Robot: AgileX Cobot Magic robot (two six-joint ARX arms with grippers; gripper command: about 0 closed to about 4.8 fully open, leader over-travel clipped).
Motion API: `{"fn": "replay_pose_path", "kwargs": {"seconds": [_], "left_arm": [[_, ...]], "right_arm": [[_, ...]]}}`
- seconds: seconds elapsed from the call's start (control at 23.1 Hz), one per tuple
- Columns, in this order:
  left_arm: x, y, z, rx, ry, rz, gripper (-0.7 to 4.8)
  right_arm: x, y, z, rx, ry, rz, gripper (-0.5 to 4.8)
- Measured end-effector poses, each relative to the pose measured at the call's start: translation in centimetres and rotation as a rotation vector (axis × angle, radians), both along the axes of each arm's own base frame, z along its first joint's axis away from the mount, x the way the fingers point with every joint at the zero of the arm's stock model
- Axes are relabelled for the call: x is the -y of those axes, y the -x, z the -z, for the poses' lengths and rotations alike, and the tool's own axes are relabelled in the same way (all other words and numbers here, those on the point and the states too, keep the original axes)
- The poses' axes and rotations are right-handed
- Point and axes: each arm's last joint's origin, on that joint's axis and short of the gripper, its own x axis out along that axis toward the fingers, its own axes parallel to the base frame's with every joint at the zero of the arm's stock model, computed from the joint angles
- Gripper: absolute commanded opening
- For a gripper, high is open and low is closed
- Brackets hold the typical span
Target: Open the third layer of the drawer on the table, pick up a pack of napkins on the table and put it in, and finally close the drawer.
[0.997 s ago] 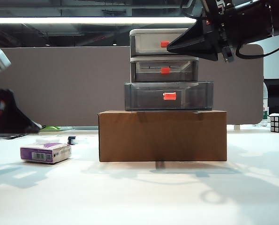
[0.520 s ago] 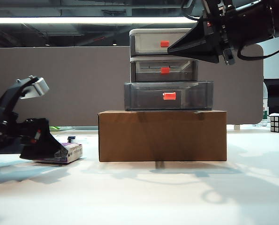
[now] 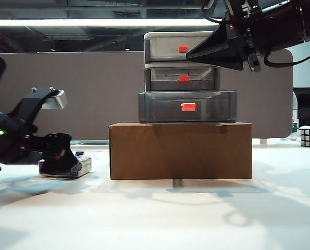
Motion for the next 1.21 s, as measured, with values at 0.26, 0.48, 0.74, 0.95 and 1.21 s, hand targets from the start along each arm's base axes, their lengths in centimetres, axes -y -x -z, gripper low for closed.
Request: {"fn": "replay_pose_path", "kwargs": {"seconds": [0.26, 0.48, 0.74, 0.95, 1.21], "left_arm": [[1.0, -1.7, 0.2, -0.023, 0.049, -0.018, 4.79], [1.3, -1.8, 0.4, -0.042, 0.074, 0.038, 4.79], [1.4, -1.8, 0.4, -0.042, 0.076, 0.043, 4.79], [1.4, -2.1, 0.1, -0.019, 0.067, 0.011, 4.79], [1.8, -3.7, 0.2, -0.01, 0.077, -0.013, 4.79]], "right_arm": [[0.0, 0.1, 0.2, -0.026, 0.008, -0.002, -0.05], [0.1, 0.1, 0.3, -0.028, 0.009, -0.003, -0.05], [0.0, 0.1, 0.3, -0.036, 0.013, -0.004, -0.05], [0.1, 0.1, 0.4, -0.045, 0.016, -0.004, -0.05], [0.1, 0.1, 0.4, -0.044, 0.016, -0.004, -0.05]]}}
